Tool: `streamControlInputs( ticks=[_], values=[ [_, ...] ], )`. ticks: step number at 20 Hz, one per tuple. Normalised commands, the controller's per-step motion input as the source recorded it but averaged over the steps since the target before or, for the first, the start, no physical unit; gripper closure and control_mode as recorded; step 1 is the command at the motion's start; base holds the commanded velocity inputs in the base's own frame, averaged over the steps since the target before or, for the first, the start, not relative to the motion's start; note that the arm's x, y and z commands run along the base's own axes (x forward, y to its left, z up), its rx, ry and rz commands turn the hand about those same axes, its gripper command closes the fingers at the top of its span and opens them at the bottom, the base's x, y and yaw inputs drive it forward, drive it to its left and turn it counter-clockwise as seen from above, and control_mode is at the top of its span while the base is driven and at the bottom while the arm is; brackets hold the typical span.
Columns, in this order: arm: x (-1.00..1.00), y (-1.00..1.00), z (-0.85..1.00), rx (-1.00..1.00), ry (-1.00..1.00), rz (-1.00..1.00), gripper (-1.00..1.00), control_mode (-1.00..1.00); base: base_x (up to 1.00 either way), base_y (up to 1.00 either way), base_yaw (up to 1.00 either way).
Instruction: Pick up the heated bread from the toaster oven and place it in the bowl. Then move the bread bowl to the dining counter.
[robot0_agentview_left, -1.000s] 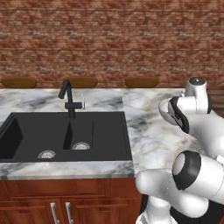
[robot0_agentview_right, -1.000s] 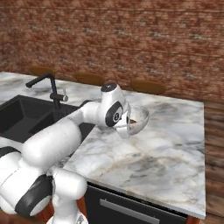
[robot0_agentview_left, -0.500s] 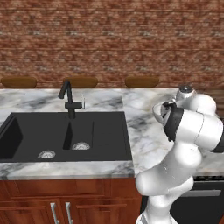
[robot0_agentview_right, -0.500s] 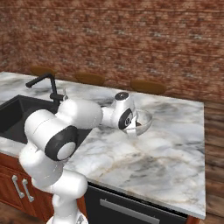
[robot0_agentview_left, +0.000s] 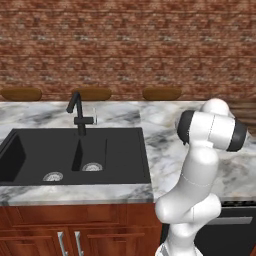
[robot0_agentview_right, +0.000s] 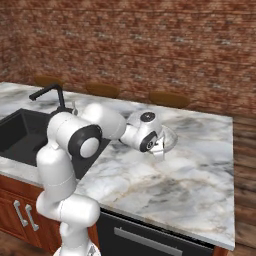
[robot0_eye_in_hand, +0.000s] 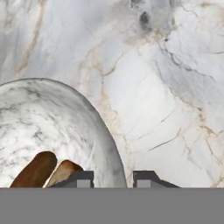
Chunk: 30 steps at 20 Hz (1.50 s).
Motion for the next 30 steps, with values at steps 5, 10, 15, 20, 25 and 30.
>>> streamControlInputs(
  ticks=[5, 10, 15, 20, 25, 30],
  values=[
    [0.01, -0.02, 0.23, 0.02, 0.00, 0.00, -1.00, -1.00, 0.00, 0.00, 0.00],
    [-0.07, 0.00, 0.89, 0.00, -0.03, 0.00, -1.00, -1.00, 0.00, 0.00, 0.00],
    [-0.64, 0.00, 0.99, 0.00, -0.16, 0.00, -1.00, -1.00, 0.00, 0.00, 0.00],
    [-1.00, 0.00, 0.73, 0.00, -0.29, 0.00, -1.00, -1.00, 0.00, 0.00, 0.00],
    [-1.00, 0.00, 0.40, -0.01, -0.40, 0.04, -1.00, -1.00, 0.00, 0.00, 0.00],
    [-1.00, 0.00, 0.10, -0.06, -0.48, 0.05, -1.00, -1.00, 0.00, 0.00, 0.00]
  ],
)
